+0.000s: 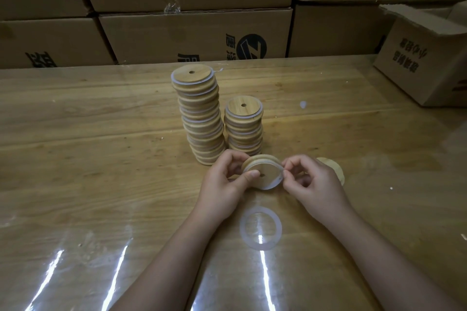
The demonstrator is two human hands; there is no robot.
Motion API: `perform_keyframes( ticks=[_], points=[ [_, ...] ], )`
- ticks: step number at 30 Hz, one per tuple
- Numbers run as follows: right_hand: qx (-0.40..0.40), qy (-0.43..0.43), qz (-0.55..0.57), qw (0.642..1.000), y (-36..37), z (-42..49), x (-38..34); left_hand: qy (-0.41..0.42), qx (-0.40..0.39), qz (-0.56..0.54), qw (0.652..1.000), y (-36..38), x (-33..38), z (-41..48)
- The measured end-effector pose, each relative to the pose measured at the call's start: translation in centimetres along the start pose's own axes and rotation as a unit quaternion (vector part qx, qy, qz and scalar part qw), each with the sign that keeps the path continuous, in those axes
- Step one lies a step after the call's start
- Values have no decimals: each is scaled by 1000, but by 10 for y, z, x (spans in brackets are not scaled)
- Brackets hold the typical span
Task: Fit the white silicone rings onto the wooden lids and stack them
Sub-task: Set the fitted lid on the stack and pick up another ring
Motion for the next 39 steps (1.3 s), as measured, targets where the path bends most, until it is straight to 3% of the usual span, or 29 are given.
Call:
perform_keyframes(
  ticks=[11,23,30,39],
  points=[
    [-52,-38,-48,997,0,-1,-9,-19,-8,-39,999,0,-1,2],
    [-24,-51,-27,998,0,2,-13,-23,-14,-112,993,-2,-5,4],
    [-11,-60,-16,998,-3,2,-15,-7,-28,-92,995,-1,-2,2],
    [0,-99,-66,993,-6,0,-16,24,14,0,1000,-2,2,-1]
  ],
)
Point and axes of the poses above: each hand's wrist, its own z-axis towards the middle knuckle, its own y-axis out of the palm, x = y × z, the point moved 6 cm from there along z, towards the middle knuckle, and after that the axes turned 12 degrees about -y, right-handed, at the moved point
